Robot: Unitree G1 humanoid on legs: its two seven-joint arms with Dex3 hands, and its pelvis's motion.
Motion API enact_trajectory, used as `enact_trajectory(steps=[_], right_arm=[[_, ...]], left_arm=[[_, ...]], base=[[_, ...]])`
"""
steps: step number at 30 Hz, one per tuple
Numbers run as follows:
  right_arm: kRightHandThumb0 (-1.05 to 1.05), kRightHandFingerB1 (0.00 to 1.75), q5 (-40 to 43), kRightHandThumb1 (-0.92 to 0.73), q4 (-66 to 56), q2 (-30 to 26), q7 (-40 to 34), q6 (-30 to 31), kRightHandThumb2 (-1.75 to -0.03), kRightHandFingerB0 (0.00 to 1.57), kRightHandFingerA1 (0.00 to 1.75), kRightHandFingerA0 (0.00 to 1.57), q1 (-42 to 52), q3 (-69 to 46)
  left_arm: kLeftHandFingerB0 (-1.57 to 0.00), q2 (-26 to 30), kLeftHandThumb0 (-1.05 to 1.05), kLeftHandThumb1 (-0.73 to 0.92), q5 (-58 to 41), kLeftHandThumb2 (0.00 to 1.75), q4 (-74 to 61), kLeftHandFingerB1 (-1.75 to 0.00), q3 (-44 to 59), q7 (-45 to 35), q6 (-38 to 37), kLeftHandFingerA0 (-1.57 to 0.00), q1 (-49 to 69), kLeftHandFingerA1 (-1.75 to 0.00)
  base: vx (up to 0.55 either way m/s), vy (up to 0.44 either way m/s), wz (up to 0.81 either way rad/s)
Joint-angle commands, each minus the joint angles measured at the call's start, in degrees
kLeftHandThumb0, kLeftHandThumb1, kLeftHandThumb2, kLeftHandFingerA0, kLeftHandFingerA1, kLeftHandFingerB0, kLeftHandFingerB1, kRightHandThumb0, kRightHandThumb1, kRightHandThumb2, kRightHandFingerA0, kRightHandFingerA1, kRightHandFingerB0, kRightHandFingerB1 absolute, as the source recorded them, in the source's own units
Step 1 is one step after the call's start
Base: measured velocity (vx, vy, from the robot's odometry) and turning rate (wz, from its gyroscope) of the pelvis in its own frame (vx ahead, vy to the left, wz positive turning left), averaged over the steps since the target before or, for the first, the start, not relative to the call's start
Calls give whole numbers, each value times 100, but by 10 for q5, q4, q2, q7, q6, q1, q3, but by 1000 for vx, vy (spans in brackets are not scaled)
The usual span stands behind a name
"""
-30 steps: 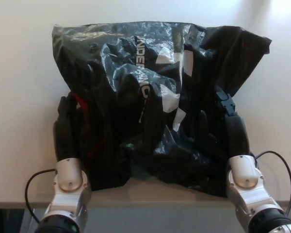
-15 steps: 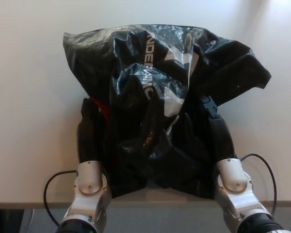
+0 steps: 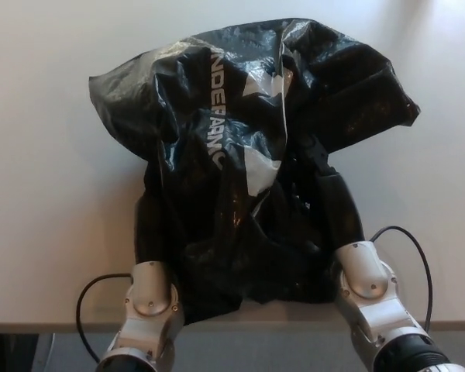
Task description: A plastic bag is kept in the middle of the desk and the robot uses both its hands to grab the bag from the left and right and brings its hands close together to compress the bag
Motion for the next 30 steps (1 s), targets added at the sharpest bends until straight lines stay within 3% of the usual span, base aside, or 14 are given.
enact_trajectory(steps=[1,4,5,6,11,13,14,17,19,23,24,26,27,30], right_arm=[[-36,48,27,-52,-11,-31,23,25,-111,0,50,1,6,-26],[-78,29,33,-92,-18,-59,19,30,-68,18,35,20,-2,-47],[-36,48,46,-50,-24,-85,34,33,-110,0,50,1,-8,-63],[-79,28,54,-92,-31,-100,46,35,-69,17,34,18,-7,-74],[-80,29,81,-92,-84,-182,80,43,-68,19,35,18,11,-117],[-37,47,100,-49,-126,-219,110,60,-110,0,50,1,37,-137],[-82,30,99,-92,-147,-243,111,61,-70,20,36,19,50,-146],[-91,37,104,-76,-227,-290,107,67,-88,19,41,17,89,-171],[-36,48,115,-50,-303,-314,108,73,-111,0,50,1,118,-192],[-37,48,136,-49,-395,-339,116,64,-110,0,51,2,148,-220],[-88,44,137,-76,-459,-344,112,65,-114,13,44,2,178,-232],[-79,29,139,-92,-531,-348,111,59,-72,14,34,9,215,-247],[-37,48,143,-48,-603,-340,100,73,-109,0,50,1,257,-266],[-37,48,164,-47,-683,-334,107,72,-110,0,50,0,318,-291]], left_arm=[[0,24,-29,67,7,121,-14,-48,3,-11,26,-2,15,-51],[0,57,-30,66,0,120,-37,-48,17,-16,31,-2,11,-51],[0,78,-31,64,-13,119,-56,-48,31,-30,32,-2,11,-51],[0,89,-31,64,-20,119,-71,-48,39,-40,35,-2,14,-51],[-18,152,-66,92,-31,78,-149,-33,70,-59,43,-21,21,-44],[-17,170,-65,92,-49,78,-214,-32,83,-79,76,-20,39,-43],[-19,190,-64,92,-51,78,-249,-34,92,-86,75,-22,47,-45],[-21,236,-67,92,-81,76,-369,-33,125,-106,121,-26,70,-42],[-21,266,-72,92,-84,74,-435,-31,147,-109,124,-27,81,-42],[-22,293,-73,92,-119,74,-538,-30,175,-120,153,-28,92,-42],[-22,303,-75,91,-128,76,-589,-30,186,-122,162,-27,105,-42],[-24,313,-74,92,-145,74,-654,-30,200,-124,180,-27,125,-41],[-20,321,-76,92,-146,76,-701,-30,214,-129,167,-26,154,-42],[-22,328,-75,92,-157,75,-777,-32,238,-139,158,-25,213,-42]], base=[[0,0,0],[0,0,0],[0,0,0],[0,0,0],[0,0,0],[0,0,0],[0,0,0],[0,0,0],[0,0,0],[0,0,0],[0,0,0],[0,0,0],[0,0,0],[0,0,0]])
